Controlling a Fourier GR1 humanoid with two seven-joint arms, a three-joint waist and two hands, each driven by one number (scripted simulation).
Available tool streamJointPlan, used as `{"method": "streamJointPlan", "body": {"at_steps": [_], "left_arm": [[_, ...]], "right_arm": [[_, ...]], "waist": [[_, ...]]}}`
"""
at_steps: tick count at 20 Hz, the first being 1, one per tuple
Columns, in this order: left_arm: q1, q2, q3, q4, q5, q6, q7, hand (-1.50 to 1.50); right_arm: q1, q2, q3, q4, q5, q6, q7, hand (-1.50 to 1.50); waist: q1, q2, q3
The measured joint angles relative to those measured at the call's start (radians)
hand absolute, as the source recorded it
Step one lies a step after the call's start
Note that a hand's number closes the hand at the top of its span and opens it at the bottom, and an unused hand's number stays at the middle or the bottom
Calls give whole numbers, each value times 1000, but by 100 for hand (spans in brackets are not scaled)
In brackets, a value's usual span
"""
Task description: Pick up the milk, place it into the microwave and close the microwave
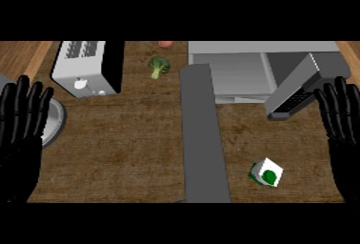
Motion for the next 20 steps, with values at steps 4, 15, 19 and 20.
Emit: {"method": "streamJointPlan", "body": {"at_steps": [4,15,19,20], "left_arm": [[3,4,4,24,-25,0,-18,-150],[87,-38,31,14,131,-33,38,-150],[161,-38,48,-16,163,-70,8,-150],[176,-34,59,-27,176,-79,9,-150]], "right_arm": [[15,63,76,-20,122,-131,25,-150],[32,115,563,1,266,-607,100,-150],[26,117,649,13,347,-718,133,-150],[11,117,657,24,372,-746,151,-150]], "waist": [[9,-17,-6],[22,-27,-9],[21,-28,-9],[21,-28,-9]]}}
